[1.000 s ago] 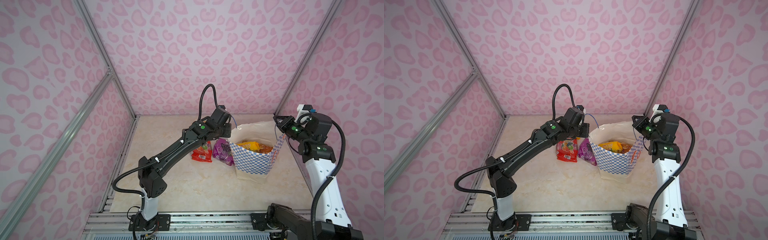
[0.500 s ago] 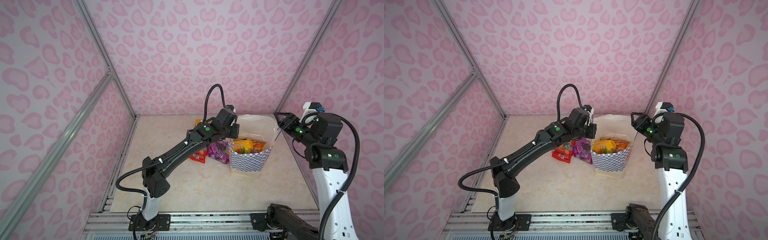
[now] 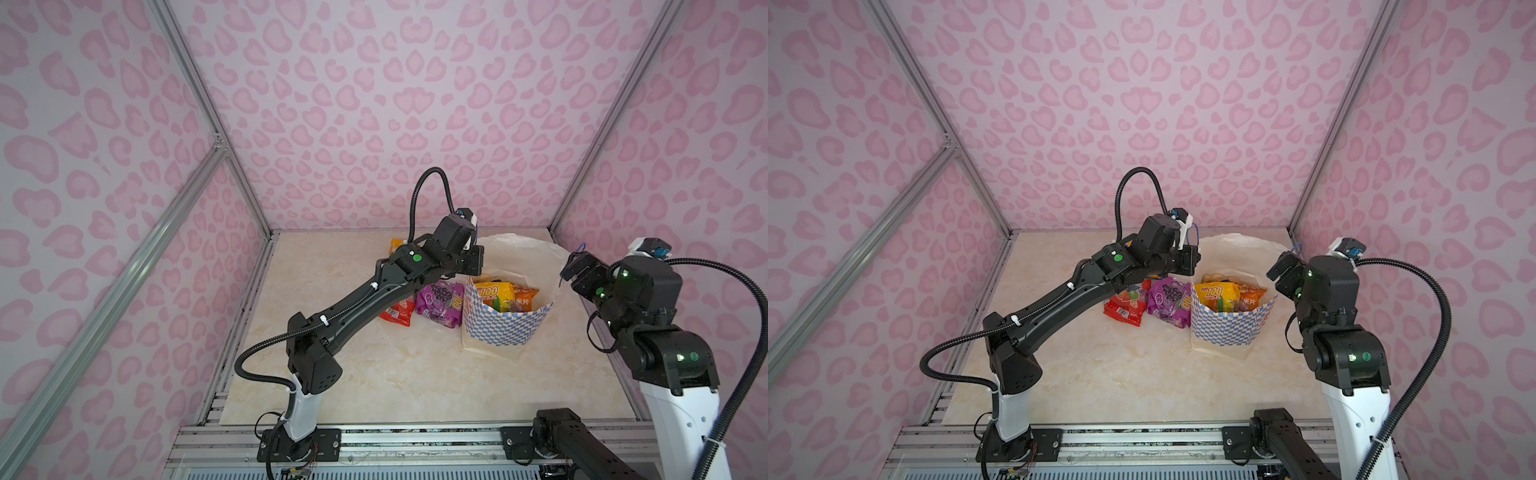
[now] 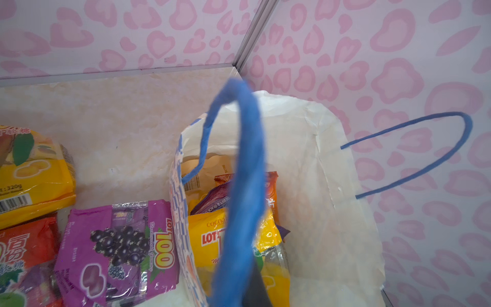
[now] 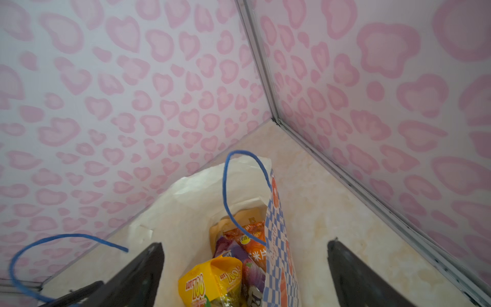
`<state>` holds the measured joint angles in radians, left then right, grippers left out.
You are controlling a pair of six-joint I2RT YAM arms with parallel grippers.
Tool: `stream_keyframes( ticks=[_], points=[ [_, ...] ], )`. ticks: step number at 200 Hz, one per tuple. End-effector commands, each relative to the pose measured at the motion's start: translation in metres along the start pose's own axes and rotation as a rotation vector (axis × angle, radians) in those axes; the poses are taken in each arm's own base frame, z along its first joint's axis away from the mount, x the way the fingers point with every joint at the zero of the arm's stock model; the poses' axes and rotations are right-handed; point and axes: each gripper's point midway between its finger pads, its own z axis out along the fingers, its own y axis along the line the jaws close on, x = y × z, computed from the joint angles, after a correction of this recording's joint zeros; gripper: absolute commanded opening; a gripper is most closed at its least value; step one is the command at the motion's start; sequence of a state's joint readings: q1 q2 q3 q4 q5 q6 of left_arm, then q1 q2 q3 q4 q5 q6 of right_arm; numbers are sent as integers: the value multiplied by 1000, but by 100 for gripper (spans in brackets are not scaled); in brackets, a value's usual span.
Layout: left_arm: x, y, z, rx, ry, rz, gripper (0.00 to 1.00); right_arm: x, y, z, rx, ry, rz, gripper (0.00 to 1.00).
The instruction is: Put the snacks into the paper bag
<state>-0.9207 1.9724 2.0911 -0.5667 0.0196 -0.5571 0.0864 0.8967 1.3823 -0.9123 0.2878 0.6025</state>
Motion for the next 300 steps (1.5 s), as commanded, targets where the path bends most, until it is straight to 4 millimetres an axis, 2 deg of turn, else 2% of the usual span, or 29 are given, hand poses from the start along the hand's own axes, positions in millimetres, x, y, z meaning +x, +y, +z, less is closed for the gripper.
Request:
stream_keyframes(
  ticks=[1,19,33,51,78,106,121,139,172,182,194,209,216,225,230,252,264,286,300],
  points=[
    [-7,-8,-2,35,-30,-10,4,26,-27,11,179,77,26,98],
    [-6,-7,-2,34,-29,-13,4,47,-29,26,245,151,19,98],
    [-6,-7,-3,34,-31,-13,4,53,-30,32,280,165,24,97],
    [-6,-6,-6,30,-35,-11,4,59,-28,43,274,152,34,90],
    [-7,-5,-9,24,-41,-9,4,73,-38,55,342,174,21,80],
    [-7,-5,-11,22,-41,-3,4,85,-42,67,336,183,12,61],
    [-7,-4,-12,19,-42,0,5,90,-47,72,335,213,23,45],
    [-8,-2,-14,9,-48,2,5,90,-49,74,315,217,32,28],
    [-8,0,-15,-2,-48,4,8,80,-46,72,289,197,-1,10],
    [-8,-2,-15,5,-44,7,12,80,-43,73,277,204,-12,5],
    [-9,-5,-17,25,-30,12,23,79,-40,75,265,211,-22,0],
    [-12,-12,-27,78,-5,12,60,78,-38,76,256,211,-37,0],
    [-14,-17,-34,108,1,15,73,77,-37,75,250,208,-44,0],
    [-18,-23,-46,143,1,27,100,75,-37,75,245,199,-48,0],
    [-20,-27,-55,160,-3,40,97,74,-37,75,239,193,-52,0],
    [-29,-48,-99,255,-44,102,97,71,-32,75,198,171,-70,0],
    [-30,-52,-122,277,-67,125,98,71,-30,76,179,168,-81,0],
    [-29,-39,-158,239,-122,141,97,70,-22,78,130,157,-102,0],
    [-23,-17,-175,169,-157,132,98,71,-16,79,90,151,-105,0]
  ],
)
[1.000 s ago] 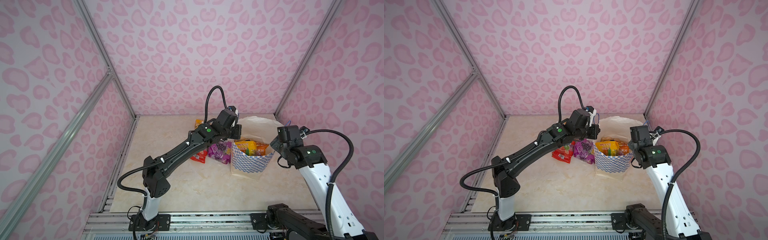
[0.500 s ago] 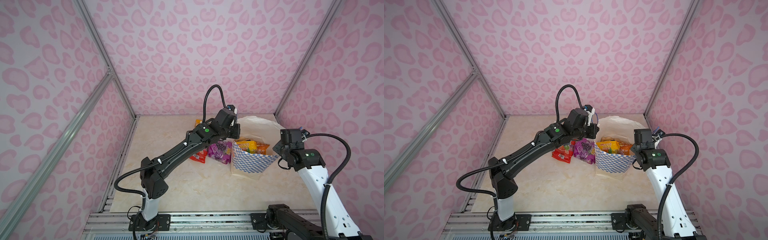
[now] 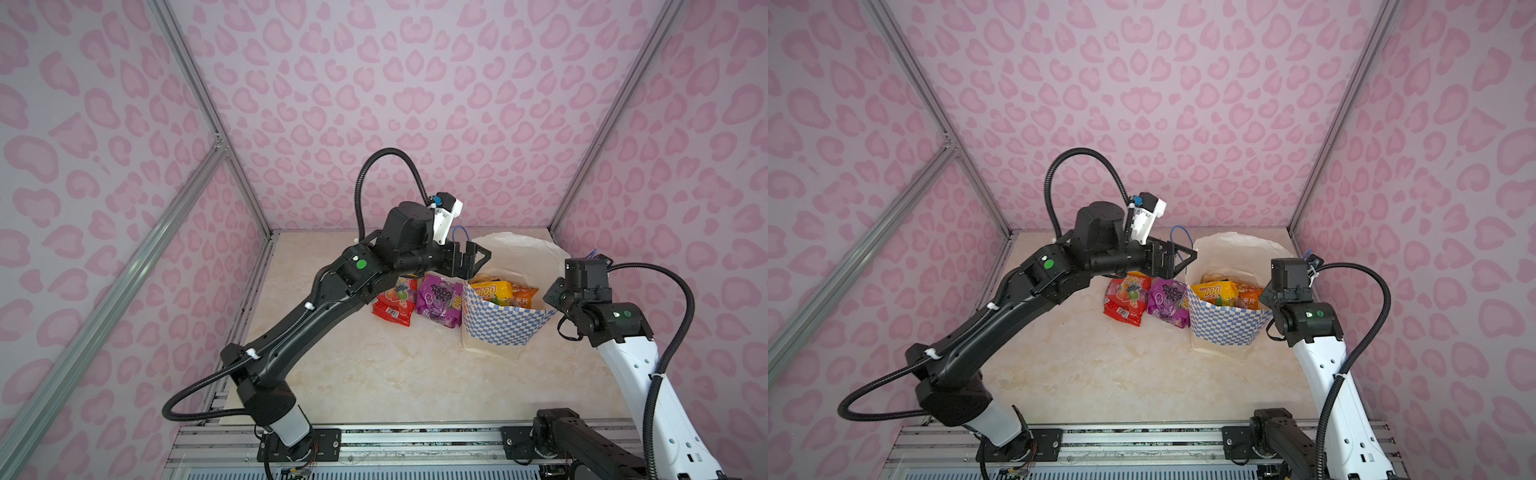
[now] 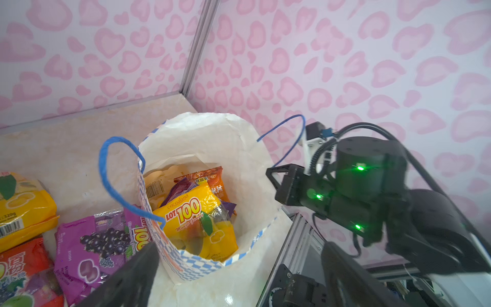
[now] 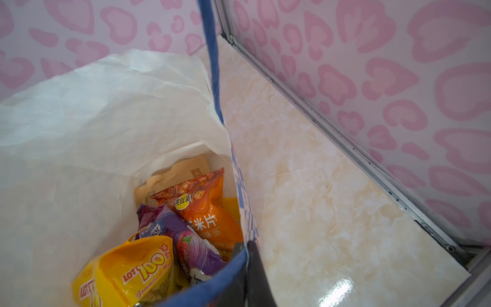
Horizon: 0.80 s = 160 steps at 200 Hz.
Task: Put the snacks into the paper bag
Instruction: 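Release the bag with the left gripper and move it to the red gummy pack, then lower the left gripper onto the red LOT 100 gummy pack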
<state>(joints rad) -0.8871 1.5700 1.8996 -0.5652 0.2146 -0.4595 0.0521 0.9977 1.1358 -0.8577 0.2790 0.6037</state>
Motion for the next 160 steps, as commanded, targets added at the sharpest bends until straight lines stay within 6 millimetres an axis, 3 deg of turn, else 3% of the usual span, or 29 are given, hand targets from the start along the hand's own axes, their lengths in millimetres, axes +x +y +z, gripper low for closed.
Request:
stream_keyframes(
  ticks=[1,35,49,68,90,108,136,160],
  points=[
    [5,19,-30,-83,-43,33,97,-16,17,0,-82,-75,-19,0],
    [39,93,-80,-326,-78,-42,97,-13,30,1,-163,-86,-49,0],
    [63,131,-95,-413,-59,-116,97,-13,32,1,-183,-102,-58,0],
    [111,186,-99,-510,24,-241,97,-12,36,-2,-226,-112,-58,0],
    [154,232,-90,-562,123,-351,97,-8,38,-5,-261,-118,-54,0],
    [178,262,-74,-590,193,-400,97,-6,37,-8,-270,-120,-61,0],
    [203,305,-45,-635,293,-441,97,-2,36,-9,-283,-124,-66,0],
    [217,330,-17,-627,355,-470,100,-1,37,-11,-292,-120,-74,0]
  ],
)
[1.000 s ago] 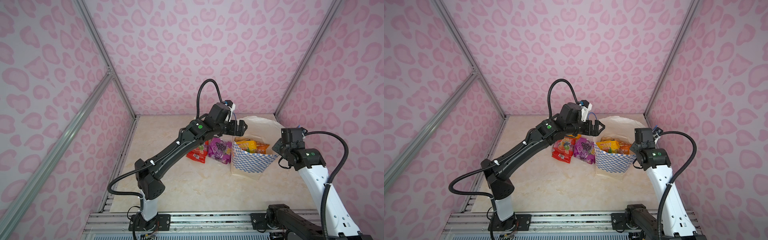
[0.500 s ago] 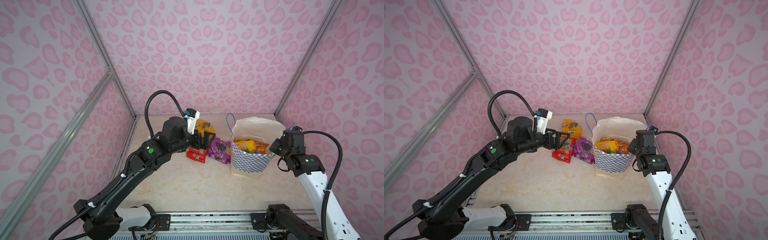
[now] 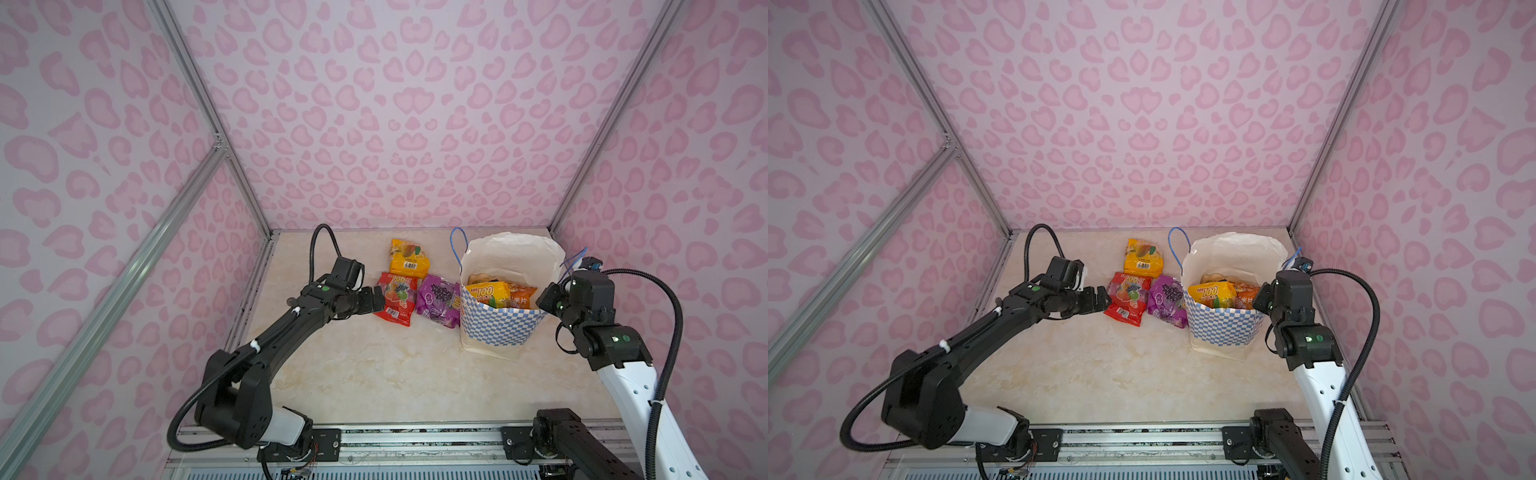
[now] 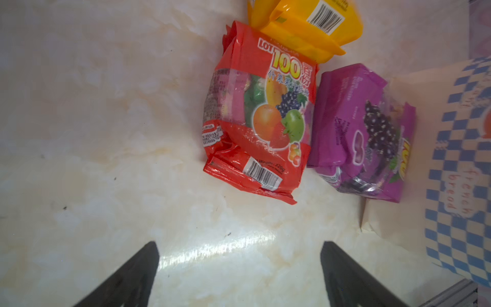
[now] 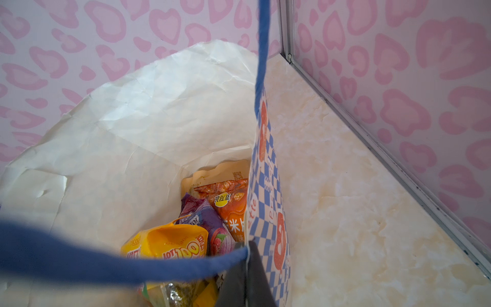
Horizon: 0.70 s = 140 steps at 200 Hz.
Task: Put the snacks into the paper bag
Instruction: 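Lower the left gripper onto the red LOT 100 gummy pack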
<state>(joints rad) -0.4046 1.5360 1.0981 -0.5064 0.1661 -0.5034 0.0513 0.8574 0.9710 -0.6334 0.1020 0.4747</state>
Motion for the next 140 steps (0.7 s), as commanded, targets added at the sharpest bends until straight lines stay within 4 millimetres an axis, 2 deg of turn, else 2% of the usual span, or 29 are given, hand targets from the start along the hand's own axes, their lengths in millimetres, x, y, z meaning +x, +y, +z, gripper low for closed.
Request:
stream_keyframes(
  ticks=[1,20,63,100,140],
  points=[
    [-15,-7,27,39,6,15,100,-10,8,-1,-41,-45,-9,0],
    [-22,-8,50,53,11,20,99,-11,10,-3,-52,-48,-9,0],
    [-24,-16,84,120,61,-2,98,-10,11,-2,-65,-47,-7,0],
    [-22,-18,98,145,83,-26,100,-7,14,0,-80,-37,-9,0],
    [-12,-17,115,156,138,-49,91,-6,15,1,-86,-36,-11,0]
  ],
)
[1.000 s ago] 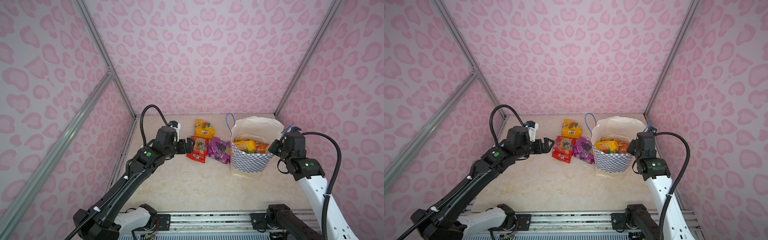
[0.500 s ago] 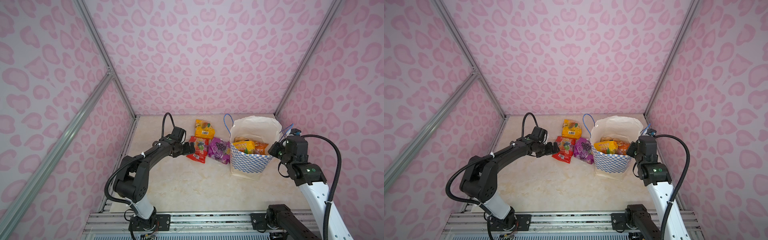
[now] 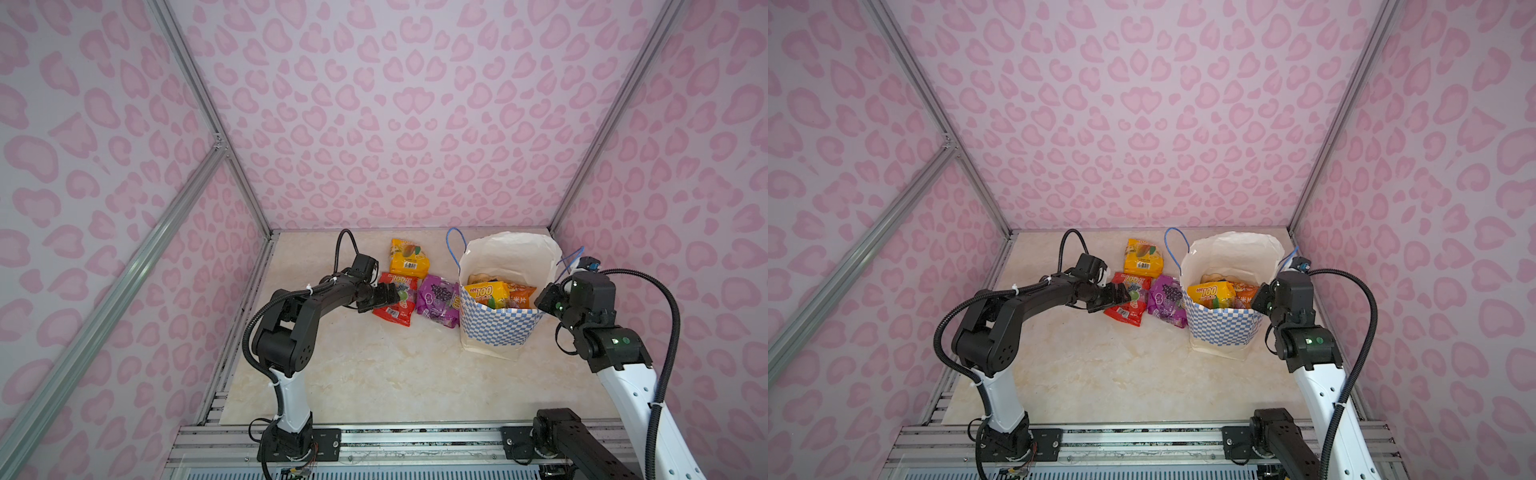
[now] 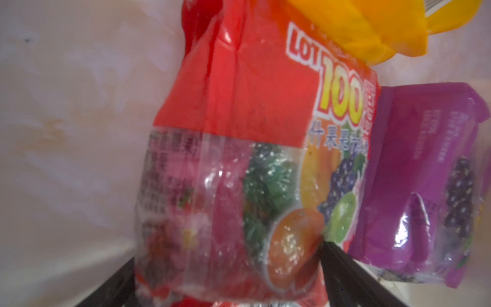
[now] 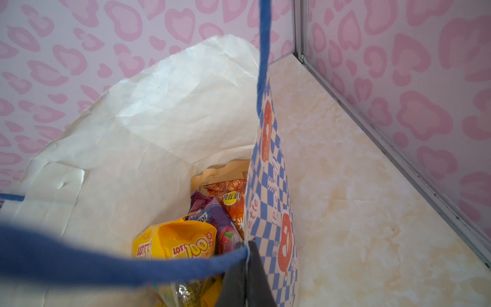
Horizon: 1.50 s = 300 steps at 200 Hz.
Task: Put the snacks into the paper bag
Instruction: 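Lower the left gripper onto the red LOT 100 gummy pack, then grasp the red LOT 100 gummy pack with the left gripper and lift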
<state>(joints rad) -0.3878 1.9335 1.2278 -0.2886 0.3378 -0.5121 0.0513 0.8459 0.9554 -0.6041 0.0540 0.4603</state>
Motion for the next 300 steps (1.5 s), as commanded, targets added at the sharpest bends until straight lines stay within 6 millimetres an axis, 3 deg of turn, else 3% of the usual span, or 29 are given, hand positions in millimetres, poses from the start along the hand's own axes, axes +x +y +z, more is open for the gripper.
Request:
stream_keyframes(
  ticks=[1,59,145,224,300],
  points=[
    [0,-5,11,36,20,-14,91,-8,7,1,-32,-36,-2,0],
    [8,-7,25,44,56,-36,77,-8,9,1,-42,-36,-2,0],
    [2,-29,0,93,15,-34,20,-7,10,1,-50,-35,-4,0],
    [-8,-49,-67,96,-105,-5,4,-9,10,0,-56,-41,-3,0],
    [-3,-53,-151,33,-266,57,3,-9,10,1,-58,-35,1,0]
  ],
)
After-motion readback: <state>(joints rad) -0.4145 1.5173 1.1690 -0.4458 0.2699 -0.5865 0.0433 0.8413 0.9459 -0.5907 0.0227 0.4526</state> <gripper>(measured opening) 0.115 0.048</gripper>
